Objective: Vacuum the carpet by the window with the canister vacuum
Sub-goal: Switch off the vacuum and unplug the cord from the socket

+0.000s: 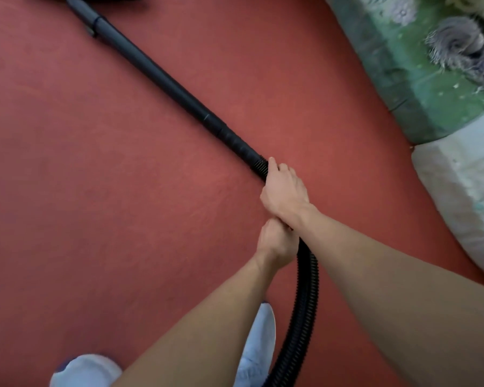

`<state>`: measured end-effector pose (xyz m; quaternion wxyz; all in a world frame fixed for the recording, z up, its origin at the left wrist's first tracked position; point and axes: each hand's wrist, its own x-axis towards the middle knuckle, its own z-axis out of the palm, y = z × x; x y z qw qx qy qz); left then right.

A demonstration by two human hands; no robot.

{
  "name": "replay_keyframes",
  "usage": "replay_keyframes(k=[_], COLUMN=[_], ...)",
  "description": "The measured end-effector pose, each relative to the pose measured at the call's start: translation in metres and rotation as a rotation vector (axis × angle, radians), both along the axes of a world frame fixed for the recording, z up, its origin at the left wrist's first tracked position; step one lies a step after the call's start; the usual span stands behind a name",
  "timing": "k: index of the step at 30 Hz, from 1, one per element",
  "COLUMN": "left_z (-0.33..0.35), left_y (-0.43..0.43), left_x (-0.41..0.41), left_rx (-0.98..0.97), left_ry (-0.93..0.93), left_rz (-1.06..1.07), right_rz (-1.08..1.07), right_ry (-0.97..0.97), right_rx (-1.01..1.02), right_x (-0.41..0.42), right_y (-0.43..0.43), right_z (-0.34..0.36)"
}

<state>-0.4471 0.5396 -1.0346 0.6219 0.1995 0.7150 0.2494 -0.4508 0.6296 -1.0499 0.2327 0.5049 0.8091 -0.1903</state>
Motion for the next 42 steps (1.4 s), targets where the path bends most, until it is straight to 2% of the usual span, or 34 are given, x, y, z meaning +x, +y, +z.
replay_keyframes(k=[4,9,13,17,20,24,29,36,42], left_z=[0.034,0.128,0.249,0.396,0.509,0.627,0.73,0.804,0.831], left_y=[-0.01,-0.015,-0.027,-0.051,-0.073,-0.118,-0.186,-0.298,-0.408], left_x=[-0.022,-0.08,-0.15,-0.22,-0.261,-0.286,-0.272,-0.221,-0.151], left_rx=[-0.028,0.017,0.055,0.012,-0.031,-0.001,-0.041,-0.155,-0.273], left_ry=[0.014,0.284,0.526,0.807,0.946,1.054,1.003,0.92,0.916], left_rz=[0.0,-0.217,-0.493,-0.741,-0.768,-0.661,-0.439,0.049,0.469], right_rz=[-0.036,-0.037,0.132,0.236,0.288,0.321,0.374,0.576,0.879], right_ry=[-0.018,-0.022,0.003,-0.001,0.009,0.068,0.152,0.26,0.323], right_rx=[-0.041,-0.111,-0.105,-0.097,-0.08,-0.026,0.002,0.014,-0.068], right_x=[-0.002,-0.017,-0.033,-0.059,-0.083,-0.111,-0.126,-0.123,-0.13], right_y=[0.004,0.008,0.003,-0.01,-0.027,-0.053,-0.098,-0.157,-0.237], right_z=[0.045,0.158,0.284,0.429,0.527,0.637,0.731,0.784,0.801])
